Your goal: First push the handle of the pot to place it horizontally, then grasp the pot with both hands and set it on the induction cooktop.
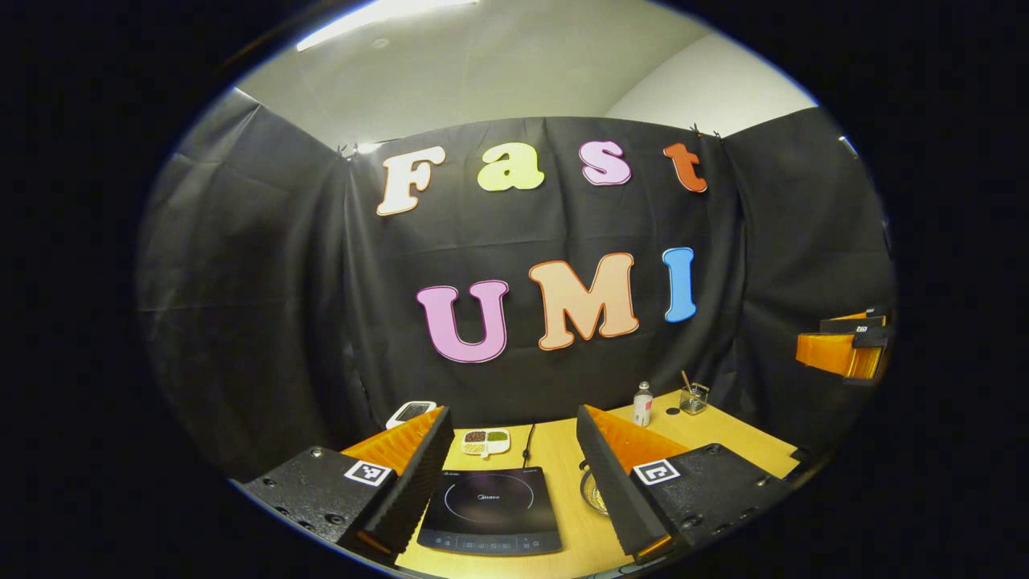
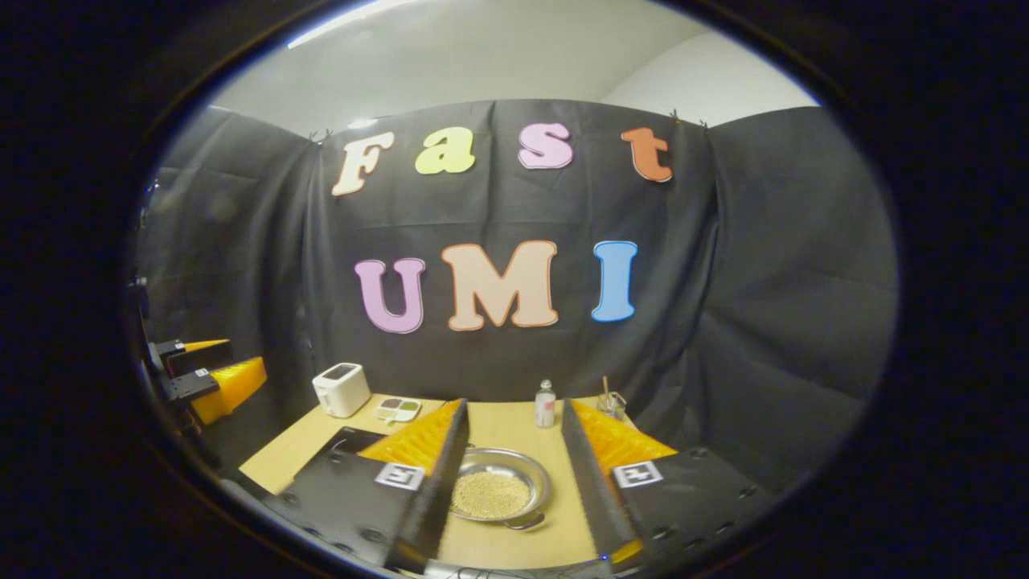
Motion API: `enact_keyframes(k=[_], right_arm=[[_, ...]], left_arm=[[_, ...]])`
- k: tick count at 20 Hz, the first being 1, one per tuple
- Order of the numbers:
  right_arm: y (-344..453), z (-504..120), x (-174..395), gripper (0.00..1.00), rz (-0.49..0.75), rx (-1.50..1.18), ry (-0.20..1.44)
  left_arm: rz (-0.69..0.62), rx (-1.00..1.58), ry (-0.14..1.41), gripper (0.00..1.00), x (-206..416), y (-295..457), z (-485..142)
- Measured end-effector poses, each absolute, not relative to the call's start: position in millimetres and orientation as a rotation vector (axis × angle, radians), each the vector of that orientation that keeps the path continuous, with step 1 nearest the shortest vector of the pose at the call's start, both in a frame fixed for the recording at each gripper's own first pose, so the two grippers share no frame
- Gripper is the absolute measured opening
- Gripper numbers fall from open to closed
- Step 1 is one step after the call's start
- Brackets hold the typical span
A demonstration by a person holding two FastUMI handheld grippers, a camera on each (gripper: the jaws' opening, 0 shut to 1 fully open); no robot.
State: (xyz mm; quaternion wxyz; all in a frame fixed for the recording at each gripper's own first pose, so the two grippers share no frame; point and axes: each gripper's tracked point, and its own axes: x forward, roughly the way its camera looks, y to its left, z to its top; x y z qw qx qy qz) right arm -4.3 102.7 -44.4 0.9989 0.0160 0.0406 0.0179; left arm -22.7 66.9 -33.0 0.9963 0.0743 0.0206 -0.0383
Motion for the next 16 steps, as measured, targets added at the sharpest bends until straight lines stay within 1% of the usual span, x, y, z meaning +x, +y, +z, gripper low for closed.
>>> enact_keyframes(k=[2,3,6,7,11,12,16], right_arm=[[111,-47,-6,0.45,0.047,0.031,0.089],[110,-45,-4,0.45,0.039,0.022,0.077],[108,-46,-4,0.05,0.008,-0.001,0.072],[107,-51,-6,0.1,-0.002,-0.01,0.078],[109,-60,-7,0.1,-0.016,-0.013,0.103],[109,-64,-7,0.07,-0.016,-0.01,0.112],[108,-81,-8,0.07,-0.023,-0.01,0.15]], left_arm=[[-0.089,0.136,0.049,0.93,-26,68,-37],[-0.093,0.135,0.052,0.91,-26,69,-37],[-0.104,0.138,0.052,0.91,-27,68,-40],[-0.109,0.138,0.051,0.91,-27,67,-40],[-0.128,0.123,0.055,0.92,-26,66,-45],[-0.13,0.121,0.058,0.92,-26,67,-47],[-0.138,0.115,0.065,0.92,-21,68,-52]])
